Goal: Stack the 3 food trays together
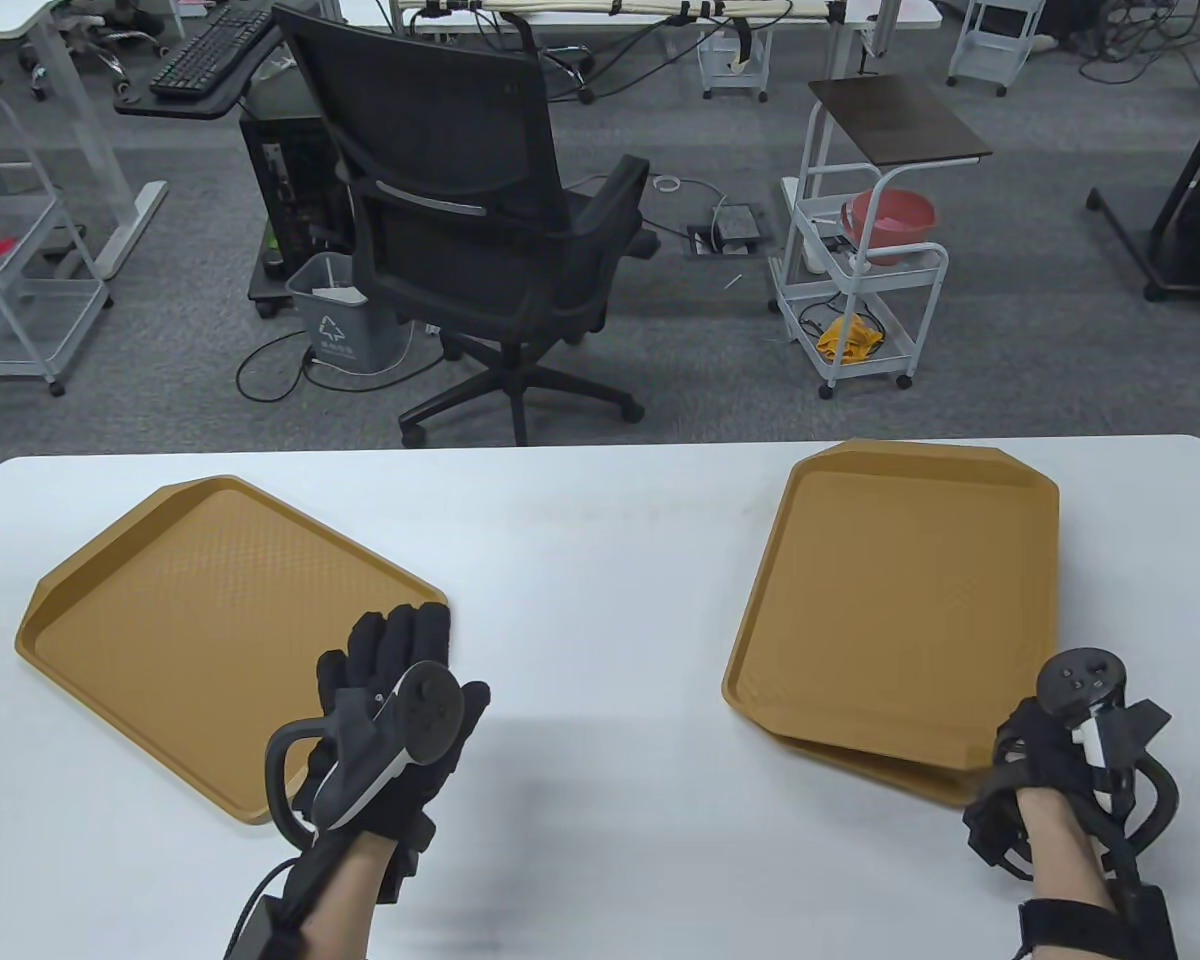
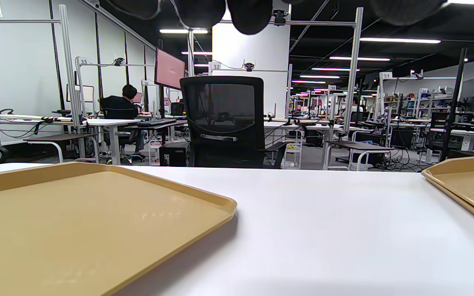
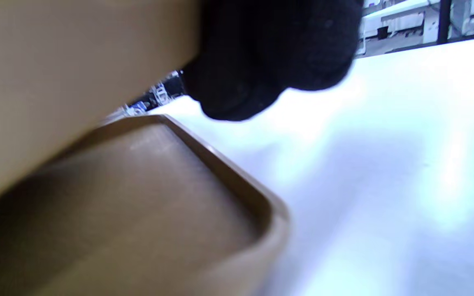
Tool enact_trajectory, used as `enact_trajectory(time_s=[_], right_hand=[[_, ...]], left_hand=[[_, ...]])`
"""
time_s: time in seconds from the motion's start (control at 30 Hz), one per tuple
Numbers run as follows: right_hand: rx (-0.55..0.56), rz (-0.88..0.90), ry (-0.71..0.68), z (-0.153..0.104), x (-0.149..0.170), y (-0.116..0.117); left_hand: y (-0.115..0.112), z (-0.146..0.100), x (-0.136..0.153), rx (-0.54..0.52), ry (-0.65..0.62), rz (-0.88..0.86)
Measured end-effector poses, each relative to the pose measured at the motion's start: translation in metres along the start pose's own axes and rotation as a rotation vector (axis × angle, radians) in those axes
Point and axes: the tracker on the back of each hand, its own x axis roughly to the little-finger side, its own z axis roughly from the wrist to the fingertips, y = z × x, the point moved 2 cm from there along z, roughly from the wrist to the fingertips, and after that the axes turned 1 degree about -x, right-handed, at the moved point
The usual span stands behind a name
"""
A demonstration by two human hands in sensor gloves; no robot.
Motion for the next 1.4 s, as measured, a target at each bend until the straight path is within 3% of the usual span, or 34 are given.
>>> enact_trajectory(time_s=[0.23,0.43,0.67,0.83,1.17,1.27,1.4], right_hand=[[-0.039,-0.051,0.057,0.007,0.015,0.035],[-0.045,-0.271,0.067,0.008,0.008,0.053],[-0.020,-0.254,0.014,0.004,-0.002,0.051],[0.011,-0.145,-0.291,-0.028,-0.052,0.027],[-0.013,0.028,-0.861,-0.141,-0.155,-0.022],[-0.005,0.062,-0.952,-0.164,-0.165,-0.024],[0.001,0.084,-0.990,-0.176,-0.164,-0.017]], left_hand=[[-0.001,-0.001,-0.001,0.008,0.002,0.015],[-0.003,-0.001,-0.002,0.015,0.002,0.027],[-0.004,-0.001,-0.002,0.021,0.004,0.030],[-0.003,-0.001,-0.002,0.017,0.001,0.026],[0.008,-0.005,-0.001,-0.037,-0.005,0.005],[0.011,-0.007,-0.001,-0.052,-0.010,-0.008],[0.014,-0.009,-0.003,-0.075,-0.017,-0.011]])
